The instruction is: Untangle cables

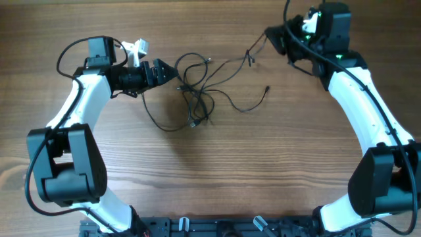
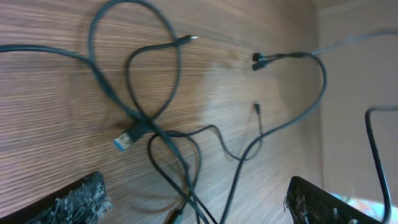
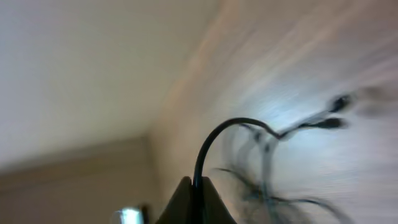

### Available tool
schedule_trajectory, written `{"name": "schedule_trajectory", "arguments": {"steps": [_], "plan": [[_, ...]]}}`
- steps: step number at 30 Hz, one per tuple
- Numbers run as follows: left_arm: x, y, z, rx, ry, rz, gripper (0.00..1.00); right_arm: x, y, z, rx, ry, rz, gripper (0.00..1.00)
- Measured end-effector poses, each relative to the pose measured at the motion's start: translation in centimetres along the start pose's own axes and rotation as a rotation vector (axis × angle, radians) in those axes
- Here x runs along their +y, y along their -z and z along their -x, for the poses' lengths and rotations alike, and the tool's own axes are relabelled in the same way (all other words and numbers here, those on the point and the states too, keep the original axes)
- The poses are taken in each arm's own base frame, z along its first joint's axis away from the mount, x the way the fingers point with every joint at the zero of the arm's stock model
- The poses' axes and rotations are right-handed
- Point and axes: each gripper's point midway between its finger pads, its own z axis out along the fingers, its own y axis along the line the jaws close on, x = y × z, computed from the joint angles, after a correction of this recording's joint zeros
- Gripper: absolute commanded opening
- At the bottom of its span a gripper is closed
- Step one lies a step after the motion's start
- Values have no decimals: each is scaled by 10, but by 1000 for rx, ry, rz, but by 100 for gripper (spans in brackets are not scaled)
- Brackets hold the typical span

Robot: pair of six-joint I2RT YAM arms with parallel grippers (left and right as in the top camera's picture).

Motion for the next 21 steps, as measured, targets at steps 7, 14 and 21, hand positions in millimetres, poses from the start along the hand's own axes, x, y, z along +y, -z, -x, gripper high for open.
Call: {"name": "schedule_trajectory", "arguments": {"steps": [7, 14, 21], "plan": [[3, -4, 0, 0, 9, 43, 95, -67, 10, -21, 73, 144, -281, 4], [4, -5, 0, -1, 9, 52, 96, -128, 39, -27, 90, 210, -592, 4], [3, -5, -1, 0, 9, 46, 100, -155, 61, -27, 90, 237, -758, 4]]}}
